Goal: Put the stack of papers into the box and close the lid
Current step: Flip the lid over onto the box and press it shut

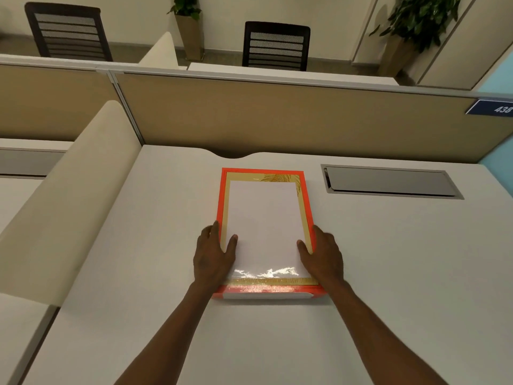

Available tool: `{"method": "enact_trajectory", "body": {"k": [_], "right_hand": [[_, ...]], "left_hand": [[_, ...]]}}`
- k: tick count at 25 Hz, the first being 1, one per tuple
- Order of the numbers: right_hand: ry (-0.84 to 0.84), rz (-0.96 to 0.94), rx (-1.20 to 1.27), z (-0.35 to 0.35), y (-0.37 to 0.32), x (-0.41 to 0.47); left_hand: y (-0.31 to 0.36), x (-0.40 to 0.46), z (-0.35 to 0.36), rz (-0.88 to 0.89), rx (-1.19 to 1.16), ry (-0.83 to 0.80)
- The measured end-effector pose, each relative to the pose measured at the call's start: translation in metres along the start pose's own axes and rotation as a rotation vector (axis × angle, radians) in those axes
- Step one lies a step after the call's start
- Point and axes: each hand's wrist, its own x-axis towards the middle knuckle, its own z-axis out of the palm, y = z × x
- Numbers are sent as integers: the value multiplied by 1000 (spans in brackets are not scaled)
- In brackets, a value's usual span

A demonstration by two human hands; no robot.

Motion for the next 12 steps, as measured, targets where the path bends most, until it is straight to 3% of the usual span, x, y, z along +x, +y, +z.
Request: {"method": "enact_trajectory", "body": {"k": [8,12], "right_hand": [[33,-33,-177,-4,-1,-34],[29,-202,-328,0,-4,-57]], "left_hand": [[6,-21,-4,15,54,-49],[15,-38,-1,218,219,62]]}}
